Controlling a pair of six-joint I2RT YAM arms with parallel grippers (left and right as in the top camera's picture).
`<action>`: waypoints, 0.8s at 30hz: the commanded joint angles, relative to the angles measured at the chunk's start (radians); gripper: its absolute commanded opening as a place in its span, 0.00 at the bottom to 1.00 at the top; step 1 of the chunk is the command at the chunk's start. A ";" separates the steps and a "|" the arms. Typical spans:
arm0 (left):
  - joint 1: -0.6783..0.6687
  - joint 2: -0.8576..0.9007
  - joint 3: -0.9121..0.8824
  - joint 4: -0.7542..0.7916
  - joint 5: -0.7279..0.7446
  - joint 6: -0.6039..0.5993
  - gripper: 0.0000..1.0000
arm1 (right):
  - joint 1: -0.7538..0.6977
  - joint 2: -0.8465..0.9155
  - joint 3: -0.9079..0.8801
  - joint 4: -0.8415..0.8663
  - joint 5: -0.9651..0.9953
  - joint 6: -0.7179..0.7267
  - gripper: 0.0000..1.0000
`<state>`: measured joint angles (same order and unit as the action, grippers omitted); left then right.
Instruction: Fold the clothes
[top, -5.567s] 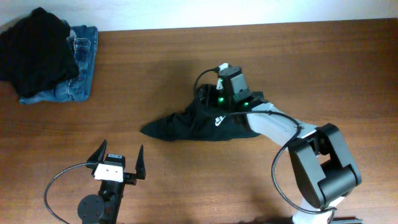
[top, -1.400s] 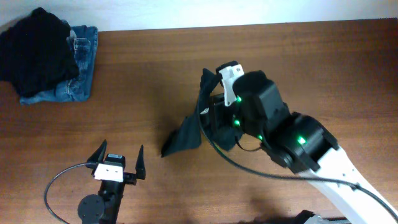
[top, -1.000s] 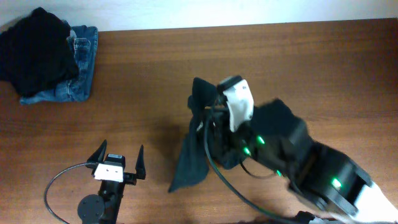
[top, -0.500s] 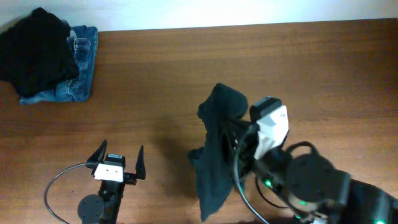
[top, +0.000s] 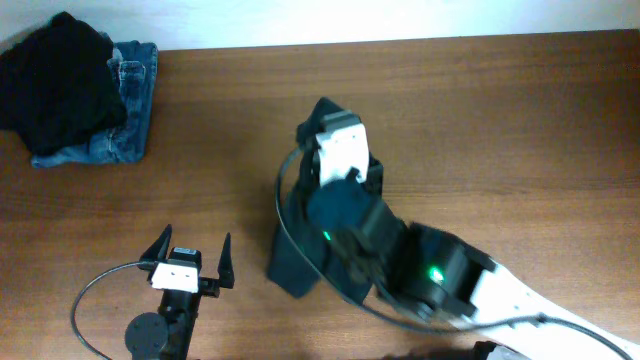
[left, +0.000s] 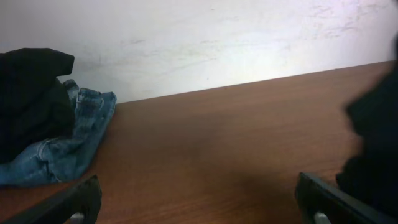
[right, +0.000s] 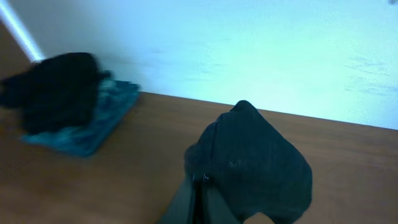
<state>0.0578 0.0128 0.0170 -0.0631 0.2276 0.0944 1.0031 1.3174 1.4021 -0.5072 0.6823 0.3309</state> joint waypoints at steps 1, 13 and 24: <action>-0.005 -0.008 -0.007 0.002 -0.007 0.012 0.99 | -0.102 0.096 0.018 0.049 0.036 -0.008 0.04; -0.005 -0.008 -0.007 0.002 -0.007 0.012 0.99 | -0.401 0.377 0.017 0.032 -0.087 0.038 0.66; -0.005 -0.008 -0.007 0.002 -0.007 0.012 0.99 | -0.528 0.395 0.011 -0.089 -0.246 0.098 0.75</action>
<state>0.0578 0.0128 0.0170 -0.0635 0.2276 0.0944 0.4953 1.7142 1.4025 -0.5732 0.4801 0.4084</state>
